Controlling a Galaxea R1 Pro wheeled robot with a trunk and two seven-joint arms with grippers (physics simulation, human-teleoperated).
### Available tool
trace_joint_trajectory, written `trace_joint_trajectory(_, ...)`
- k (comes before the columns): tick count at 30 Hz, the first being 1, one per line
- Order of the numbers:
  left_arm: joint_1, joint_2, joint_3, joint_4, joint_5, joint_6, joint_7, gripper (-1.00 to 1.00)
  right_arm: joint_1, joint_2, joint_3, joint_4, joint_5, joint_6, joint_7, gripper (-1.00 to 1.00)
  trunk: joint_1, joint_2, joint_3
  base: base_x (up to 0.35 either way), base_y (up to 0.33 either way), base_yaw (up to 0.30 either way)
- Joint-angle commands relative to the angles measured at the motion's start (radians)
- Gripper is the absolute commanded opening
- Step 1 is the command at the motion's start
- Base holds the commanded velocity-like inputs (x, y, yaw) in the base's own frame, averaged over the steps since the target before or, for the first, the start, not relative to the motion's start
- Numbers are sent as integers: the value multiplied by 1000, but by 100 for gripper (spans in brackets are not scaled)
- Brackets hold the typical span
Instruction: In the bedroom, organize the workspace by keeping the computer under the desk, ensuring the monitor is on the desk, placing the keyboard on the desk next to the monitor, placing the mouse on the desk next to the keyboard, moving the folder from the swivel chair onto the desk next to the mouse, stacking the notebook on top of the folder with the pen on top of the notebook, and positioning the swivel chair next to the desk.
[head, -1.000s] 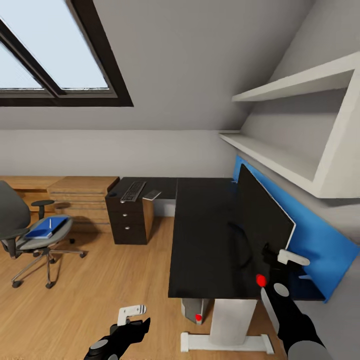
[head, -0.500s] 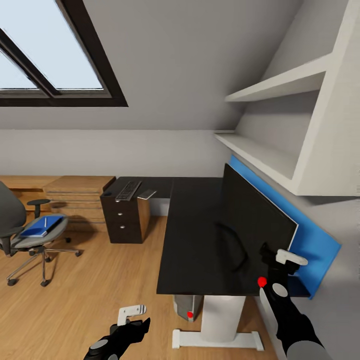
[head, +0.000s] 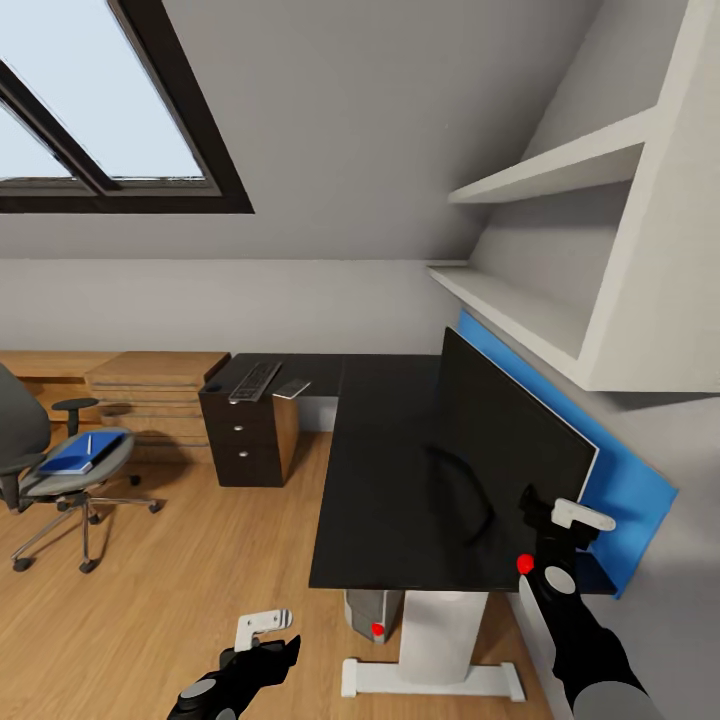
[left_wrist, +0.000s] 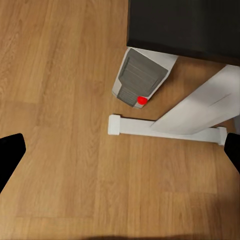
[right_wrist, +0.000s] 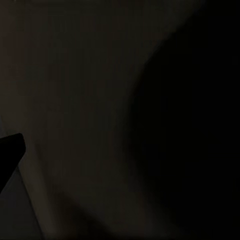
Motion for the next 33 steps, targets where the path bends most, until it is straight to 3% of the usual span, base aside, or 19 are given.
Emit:
trace_joint_trajectory(1, -1, 1, -3, -1, 11, 1, 10, 100, -1, 0, 0, 0, 4, -3, -4, 100, 0, -1, -1, 0, 0, 0)
trace_joint_trajectory(14, -1, 1, -4, -1, 10, 1, 10, 100, -1, 0, 0, 0, 3, -3, -3, 100, 0, -1, -1, -15, 14, 0)
trace_joint_trajectory(27, -1, 1, -5, -1, 13, 1, 10, 100, -1, 0, 0, 0, 4, -3, -3, 100, 0, -1, -1, -251, 52, 0)
trace_joint_trajectory(33, -1, 1, -4, -1, 14, 1, 10, 100, -1, 0, 0, 0, 3, -4, -3, 100, 0, -1, -1, -45, 1, 0)
